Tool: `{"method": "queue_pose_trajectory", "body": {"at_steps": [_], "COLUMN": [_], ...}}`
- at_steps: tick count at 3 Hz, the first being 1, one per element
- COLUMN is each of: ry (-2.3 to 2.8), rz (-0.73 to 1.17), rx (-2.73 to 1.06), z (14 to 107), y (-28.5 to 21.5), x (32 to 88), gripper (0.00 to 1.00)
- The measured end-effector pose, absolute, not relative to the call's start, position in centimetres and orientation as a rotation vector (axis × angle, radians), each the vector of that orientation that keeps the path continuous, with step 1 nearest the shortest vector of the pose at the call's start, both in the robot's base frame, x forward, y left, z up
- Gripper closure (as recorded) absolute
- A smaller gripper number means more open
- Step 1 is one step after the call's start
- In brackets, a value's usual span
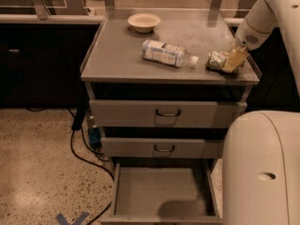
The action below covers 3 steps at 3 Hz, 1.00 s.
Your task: Pick 7up can from bottom drawer and place on counter
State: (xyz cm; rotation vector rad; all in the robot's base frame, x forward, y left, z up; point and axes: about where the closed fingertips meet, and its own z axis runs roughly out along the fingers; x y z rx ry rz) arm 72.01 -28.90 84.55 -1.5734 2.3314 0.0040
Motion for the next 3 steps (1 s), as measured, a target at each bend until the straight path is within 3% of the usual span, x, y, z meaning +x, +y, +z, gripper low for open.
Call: {"method": "queue_pose_trajectory", "body": {"at_steps": [1, 2, 3], "ry": [2.331, 2.331, 2.322], "rz": [0.004, 0.004, -0.010], "rx": [-1.573, -1.573, -1.553], "z": [84.55, 84.55, 84.46], "y": [-28.90, -28.90, -28.79], "x": [72.01, 72.01, 72.75], "gripper": [0.11, 0.00, 0.00]}}
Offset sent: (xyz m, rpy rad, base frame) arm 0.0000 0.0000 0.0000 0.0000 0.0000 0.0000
